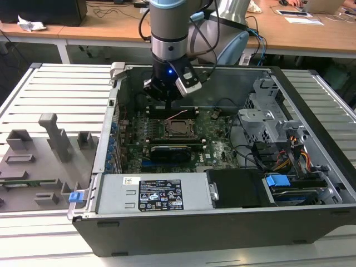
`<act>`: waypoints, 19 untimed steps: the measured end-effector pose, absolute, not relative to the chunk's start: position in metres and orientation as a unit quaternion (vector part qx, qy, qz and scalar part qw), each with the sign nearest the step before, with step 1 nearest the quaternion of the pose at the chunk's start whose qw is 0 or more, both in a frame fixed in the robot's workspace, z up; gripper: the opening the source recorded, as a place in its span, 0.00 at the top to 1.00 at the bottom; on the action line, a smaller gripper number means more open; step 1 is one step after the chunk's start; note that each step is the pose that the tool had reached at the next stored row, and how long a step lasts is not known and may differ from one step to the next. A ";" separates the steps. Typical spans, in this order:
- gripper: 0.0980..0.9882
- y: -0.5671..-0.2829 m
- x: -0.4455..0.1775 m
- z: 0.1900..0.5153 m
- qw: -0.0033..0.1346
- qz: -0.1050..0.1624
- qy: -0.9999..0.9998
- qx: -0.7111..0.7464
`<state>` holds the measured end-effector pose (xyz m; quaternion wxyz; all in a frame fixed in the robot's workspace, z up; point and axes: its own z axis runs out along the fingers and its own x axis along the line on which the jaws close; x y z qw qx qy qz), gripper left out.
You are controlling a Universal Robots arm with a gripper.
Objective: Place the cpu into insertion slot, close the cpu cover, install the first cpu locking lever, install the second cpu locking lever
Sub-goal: 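Install the first cpu locking lever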
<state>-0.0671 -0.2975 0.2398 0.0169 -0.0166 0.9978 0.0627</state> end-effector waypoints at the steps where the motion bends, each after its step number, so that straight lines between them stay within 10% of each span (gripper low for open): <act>1: 0.99 -0.298 -0.066 0.239 0.017 0.062 0.998 -0.019; 19: 0.99 -0.298 -0.055 0.235 0.017 0.062 0.998 -0.019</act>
